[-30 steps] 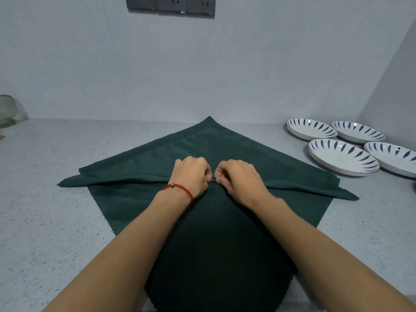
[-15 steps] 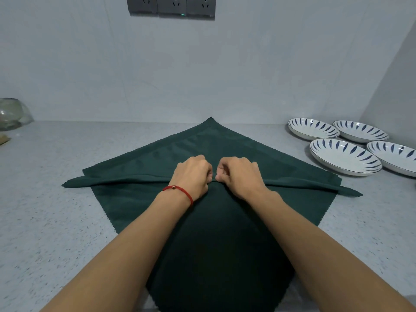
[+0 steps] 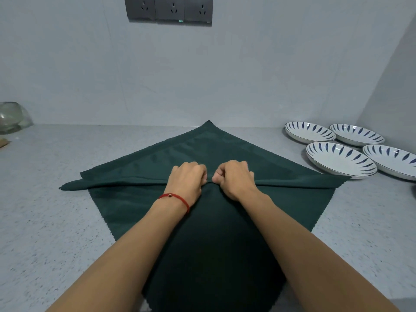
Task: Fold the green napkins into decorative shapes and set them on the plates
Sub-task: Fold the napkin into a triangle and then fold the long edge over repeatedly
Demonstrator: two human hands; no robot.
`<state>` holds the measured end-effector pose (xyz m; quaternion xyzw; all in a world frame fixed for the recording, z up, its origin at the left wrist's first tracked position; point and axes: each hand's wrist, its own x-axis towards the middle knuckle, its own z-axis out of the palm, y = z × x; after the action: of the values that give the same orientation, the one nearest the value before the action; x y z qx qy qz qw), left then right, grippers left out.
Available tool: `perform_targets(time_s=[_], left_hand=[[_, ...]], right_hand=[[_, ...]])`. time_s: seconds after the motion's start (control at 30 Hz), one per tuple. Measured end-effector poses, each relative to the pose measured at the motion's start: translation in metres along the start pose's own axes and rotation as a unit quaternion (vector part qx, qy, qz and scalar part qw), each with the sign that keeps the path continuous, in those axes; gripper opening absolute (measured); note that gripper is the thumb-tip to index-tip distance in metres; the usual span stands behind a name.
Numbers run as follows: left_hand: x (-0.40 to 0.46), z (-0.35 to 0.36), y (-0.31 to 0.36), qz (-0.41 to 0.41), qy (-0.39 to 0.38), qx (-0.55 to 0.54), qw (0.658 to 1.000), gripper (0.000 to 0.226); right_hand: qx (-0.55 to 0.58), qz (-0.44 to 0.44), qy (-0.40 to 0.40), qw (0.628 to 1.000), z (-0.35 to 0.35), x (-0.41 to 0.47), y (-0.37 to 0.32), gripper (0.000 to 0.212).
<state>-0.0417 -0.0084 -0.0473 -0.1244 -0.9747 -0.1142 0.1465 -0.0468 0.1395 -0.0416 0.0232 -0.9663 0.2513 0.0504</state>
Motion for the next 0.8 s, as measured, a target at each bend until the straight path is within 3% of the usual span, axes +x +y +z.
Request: perform_targets(time_s=[0.07,0.17,0.3,0.43,0.57,0.67,0.8], left_hand=[[0.003,-0.004,0.003,-0.023,-0.021,-0.034,0.999,0.021],[0.011,-0.007,-0.001,-0.082,-0.059,-0.115,0.988,0.027],[0.016,-0.004,-0.011,-0.129,-0.084,-0.188,0.97,0.013],[0.009,0.001,-0.016,-0.065,-0.018,-0.179,0.981,0.006],[0.007,-0.003,-0.026,0.029,-0.037,-0.137,0.989,0.002],[0.011,-0.008,-0.027,0.072,-0.056,-0.097,0.991,0.002],[0.019,-0.012,-0.021,0.046,-0.075,-0.067,0.994,0.008]], right_hand=[[-0.005,-0.001,0.017,1.0,0.0,-0.003,-0.001,0.021],[-0.086,-0.087,0.056,0.991,-0.001,-0.011,0.003,0.009],[-0.111,-0.157,0.067,0.979,0.0,-0.016,0.008,0.006],[-0.003,-0.064,0.027,0.998,-0.004,-0.006,0.009,0.011],[0.065,0.025,-0.015,0.997,-0.01,0.005,0.005,0.008],[0.018,-0.014,0.0,1.0,-0.01,0.004,0.005,0.009],[-0.169,-0.155,0.07,0.971,-0.006,-0.003,0.007,0.016]])
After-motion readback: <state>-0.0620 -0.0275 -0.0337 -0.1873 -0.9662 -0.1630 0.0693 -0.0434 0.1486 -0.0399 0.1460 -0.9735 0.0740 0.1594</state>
